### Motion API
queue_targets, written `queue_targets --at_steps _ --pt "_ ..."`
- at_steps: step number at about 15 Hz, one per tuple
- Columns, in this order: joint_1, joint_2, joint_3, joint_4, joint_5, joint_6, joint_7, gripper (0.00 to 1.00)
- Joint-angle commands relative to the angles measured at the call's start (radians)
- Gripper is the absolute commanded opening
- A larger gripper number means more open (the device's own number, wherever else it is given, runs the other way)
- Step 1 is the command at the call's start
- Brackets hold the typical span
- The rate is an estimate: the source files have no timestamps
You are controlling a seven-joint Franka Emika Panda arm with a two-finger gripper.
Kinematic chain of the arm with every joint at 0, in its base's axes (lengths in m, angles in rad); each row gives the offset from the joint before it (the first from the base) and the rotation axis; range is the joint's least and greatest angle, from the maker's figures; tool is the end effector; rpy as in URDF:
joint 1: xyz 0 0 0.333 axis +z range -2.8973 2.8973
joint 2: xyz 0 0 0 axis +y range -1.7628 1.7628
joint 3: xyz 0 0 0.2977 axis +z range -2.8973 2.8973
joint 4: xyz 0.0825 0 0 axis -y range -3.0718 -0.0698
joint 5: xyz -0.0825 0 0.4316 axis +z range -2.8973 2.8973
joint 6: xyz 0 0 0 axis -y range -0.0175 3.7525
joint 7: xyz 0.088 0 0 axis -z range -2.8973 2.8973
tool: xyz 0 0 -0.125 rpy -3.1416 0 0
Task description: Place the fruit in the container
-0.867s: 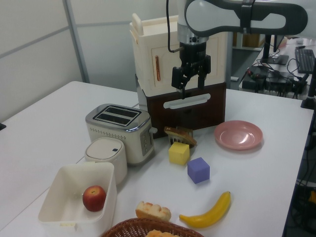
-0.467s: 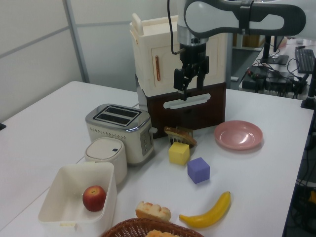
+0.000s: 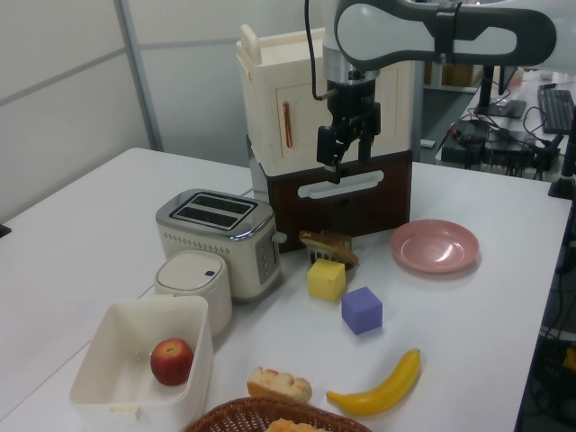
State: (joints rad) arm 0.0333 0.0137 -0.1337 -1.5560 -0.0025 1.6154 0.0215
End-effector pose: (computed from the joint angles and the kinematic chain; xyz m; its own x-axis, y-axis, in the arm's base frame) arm 0.6086 -0.0611 0.5917 0.9916 -0.1213 0.0459 -0.1216 -0.9926 0.0033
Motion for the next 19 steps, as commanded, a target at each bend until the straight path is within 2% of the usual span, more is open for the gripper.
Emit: queue_targets --at_steps 1,12,16,19 --pt "0.019 -0.015 -0.018 -0.019 -0.004 -0.006 -0.022 1.00" --pt "0.023 -0.015 -0.017 -0.038 -0.002 -0.009 -0.020 1.00" --pt "0.028 -0.026 -0.014 -0.073 -0.002 -0.009 -0.012 1.00" --pt "0.026 -0.052 -0.015 -0.122 0.009 -0.025 0.122 1.00"
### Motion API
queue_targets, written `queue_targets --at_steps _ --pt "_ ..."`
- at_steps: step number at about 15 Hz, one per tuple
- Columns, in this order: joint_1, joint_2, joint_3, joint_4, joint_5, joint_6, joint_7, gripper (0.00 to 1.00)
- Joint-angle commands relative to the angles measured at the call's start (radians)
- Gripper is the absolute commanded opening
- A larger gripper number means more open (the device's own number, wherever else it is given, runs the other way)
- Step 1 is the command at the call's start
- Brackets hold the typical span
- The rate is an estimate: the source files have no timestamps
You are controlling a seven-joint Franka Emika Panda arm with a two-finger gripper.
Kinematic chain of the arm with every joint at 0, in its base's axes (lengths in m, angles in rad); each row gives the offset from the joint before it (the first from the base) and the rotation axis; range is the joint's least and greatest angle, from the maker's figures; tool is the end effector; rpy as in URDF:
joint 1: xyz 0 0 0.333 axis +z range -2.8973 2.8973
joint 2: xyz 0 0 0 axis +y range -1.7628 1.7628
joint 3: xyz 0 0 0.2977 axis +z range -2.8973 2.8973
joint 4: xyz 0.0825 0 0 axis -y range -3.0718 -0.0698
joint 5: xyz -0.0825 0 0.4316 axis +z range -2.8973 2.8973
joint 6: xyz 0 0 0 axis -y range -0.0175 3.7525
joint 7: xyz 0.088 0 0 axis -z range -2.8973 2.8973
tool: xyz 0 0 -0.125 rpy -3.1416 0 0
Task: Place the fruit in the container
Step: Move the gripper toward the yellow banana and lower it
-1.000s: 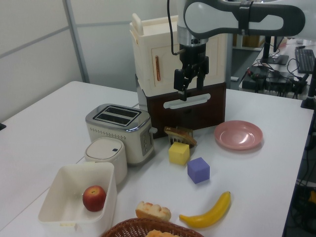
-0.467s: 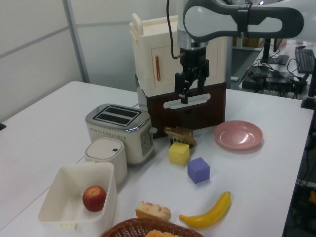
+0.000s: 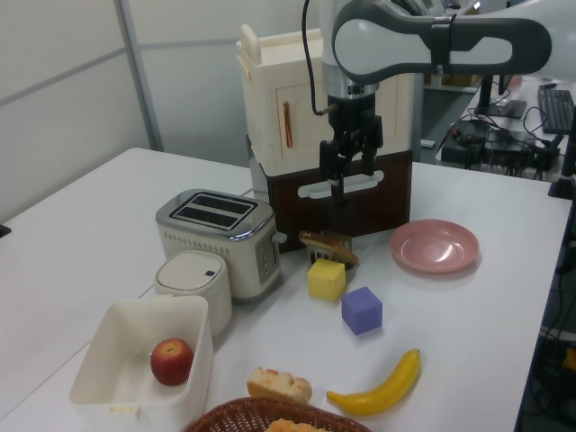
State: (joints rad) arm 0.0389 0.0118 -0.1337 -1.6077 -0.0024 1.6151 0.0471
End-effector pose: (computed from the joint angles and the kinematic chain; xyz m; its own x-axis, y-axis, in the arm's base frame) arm 0.6058 -0.0575 0.5658 0.9900 -0.1413 -0.0041 -0.1413 -0.9900 0.0042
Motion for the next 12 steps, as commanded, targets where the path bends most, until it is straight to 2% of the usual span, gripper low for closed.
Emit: queue_targets --at_steps 1,4,6,8,10,12 --pt "0.033 -0.067 -0.015 -0.113 0.010 -0.052 0.164 1.00" --pt "0.078 -0.082 -0.017 -0.181 0.010 -0.073 0.372 1.00" --pt "0.119 -0.075 -0.018 -0.192 0.012 -0.072 0.567 1.00" --pt "0.169 -0.076 -0.021 -0.251 0.012 -0.067 0.733 1.00" --pt "0.212 -0.079 -0.021 -0.311 0.012 -0.057 0.836 1.00" --pt "0.223 -0.079 -0.023 -0.334 0.013 -0.032 0.969 1.00"
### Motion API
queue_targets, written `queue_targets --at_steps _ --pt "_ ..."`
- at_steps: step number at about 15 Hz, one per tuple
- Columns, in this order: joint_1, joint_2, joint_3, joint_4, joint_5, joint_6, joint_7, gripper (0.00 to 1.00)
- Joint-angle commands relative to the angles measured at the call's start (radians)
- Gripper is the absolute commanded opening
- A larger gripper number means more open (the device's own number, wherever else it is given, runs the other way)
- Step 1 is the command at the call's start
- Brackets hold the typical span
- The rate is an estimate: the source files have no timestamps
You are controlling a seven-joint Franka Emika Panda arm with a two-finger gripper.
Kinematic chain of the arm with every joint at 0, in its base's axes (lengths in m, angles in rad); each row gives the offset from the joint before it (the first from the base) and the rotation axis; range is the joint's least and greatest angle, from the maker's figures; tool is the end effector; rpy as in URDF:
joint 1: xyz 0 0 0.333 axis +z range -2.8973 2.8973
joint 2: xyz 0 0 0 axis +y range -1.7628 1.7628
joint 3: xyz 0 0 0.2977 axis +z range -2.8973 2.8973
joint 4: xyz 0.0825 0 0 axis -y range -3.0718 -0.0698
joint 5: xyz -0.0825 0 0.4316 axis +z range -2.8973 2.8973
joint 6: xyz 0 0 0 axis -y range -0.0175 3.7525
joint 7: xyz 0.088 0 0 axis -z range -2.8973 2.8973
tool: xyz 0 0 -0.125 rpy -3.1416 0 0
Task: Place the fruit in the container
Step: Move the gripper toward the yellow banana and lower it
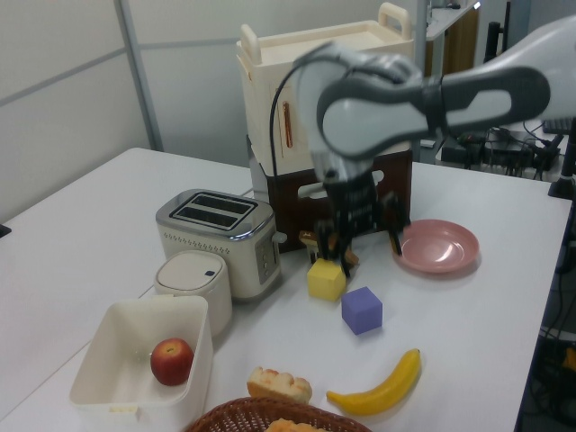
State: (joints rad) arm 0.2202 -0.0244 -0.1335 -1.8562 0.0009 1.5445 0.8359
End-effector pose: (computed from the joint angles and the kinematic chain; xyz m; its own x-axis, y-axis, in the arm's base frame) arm 0.5604 0.0484 0.4560 0.7046 -0.6828 -0.1932 -0.6508 -0.7303 0.2076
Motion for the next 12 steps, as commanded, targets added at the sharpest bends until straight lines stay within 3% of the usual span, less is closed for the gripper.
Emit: queue_targets --at_steps 1,3,12 --pt "0.045 -0.043 -0.031 -0.098 0.011 0.063 0.272 1.00" --pt "0.076 -0.046 -0.031 -0.144 0.013 0.109 0.395 1.00" --pt "0.067 -0.239 -0.028 -0.429 0.013 0.384 0.417 1.00"
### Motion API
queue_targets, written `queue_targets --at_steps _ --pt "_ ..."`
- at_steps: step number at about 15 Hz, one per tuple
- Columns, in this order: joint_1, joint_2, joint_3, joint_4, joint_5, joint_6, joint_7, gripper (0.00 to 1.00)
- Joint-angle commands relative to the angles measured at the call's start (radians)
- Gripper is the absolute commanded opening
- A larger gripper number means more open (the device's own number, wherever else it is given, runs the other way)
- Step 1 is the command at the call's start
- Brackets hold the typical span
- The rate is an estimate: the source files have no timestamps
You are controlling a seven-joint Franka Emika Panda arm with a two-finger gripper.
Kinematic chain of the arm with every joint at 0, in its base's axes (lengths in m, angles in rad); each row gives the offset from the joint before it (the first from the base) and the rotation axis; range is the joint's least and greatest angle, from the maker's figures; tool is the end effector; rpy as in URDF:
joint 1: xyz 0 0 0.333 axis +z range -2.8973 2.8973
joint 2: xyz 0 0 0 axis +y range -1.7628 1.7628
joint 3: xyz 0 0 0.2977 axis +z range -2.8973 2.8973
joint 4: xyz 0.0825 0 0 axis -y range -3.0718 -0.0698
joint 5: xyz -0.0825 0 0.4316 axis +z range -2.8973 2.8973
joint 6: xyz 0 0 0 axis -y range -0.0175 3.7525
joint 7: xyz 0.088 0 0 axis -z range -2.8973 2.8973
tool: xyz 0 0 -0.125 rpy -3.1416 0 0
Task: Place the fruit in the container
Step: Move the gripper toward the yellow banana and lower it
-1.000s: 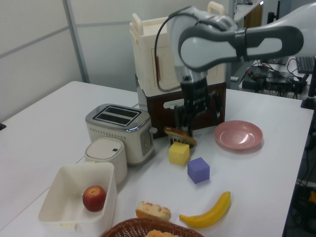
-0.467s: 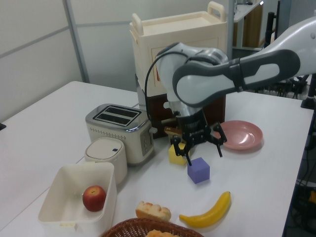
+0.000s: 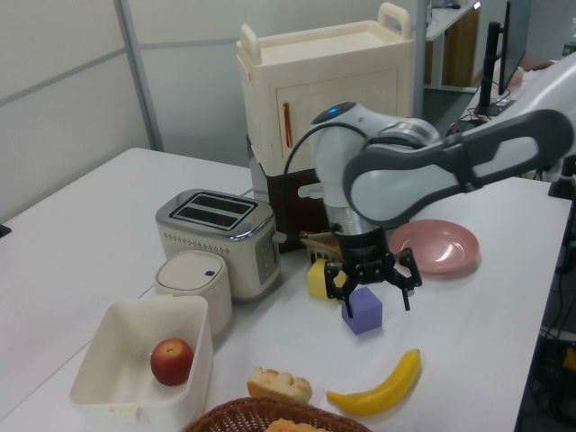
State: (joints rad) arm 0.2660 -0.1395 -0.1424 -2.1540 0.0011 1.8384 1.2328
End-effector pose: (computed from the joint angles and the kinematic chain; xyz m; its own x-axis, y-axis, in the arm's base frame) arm 0.5263 0.0651 0.3893 0.4408 -0.8942 -0.0781 -0.8798 -0.4477 0.1597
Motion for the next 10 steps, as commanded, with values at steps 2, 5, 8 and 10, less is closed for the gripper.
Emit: queue_targets --at_steps 2,5,8,10 --pt "0.021 -0.146 -0.019 -0.177 0.011 0.143 0.019 1.00" --pt "0.029 -0.152 -0.017 -0.234 0.000 0.191 0.019 1.00" --pt "0.032 -0.150 -0.017 -0.276 0.000 0.243 0.020 1.00" --pt "0.033 -0.146 -0.013 -0.303 -0.003 0.306 0.069 1.00"
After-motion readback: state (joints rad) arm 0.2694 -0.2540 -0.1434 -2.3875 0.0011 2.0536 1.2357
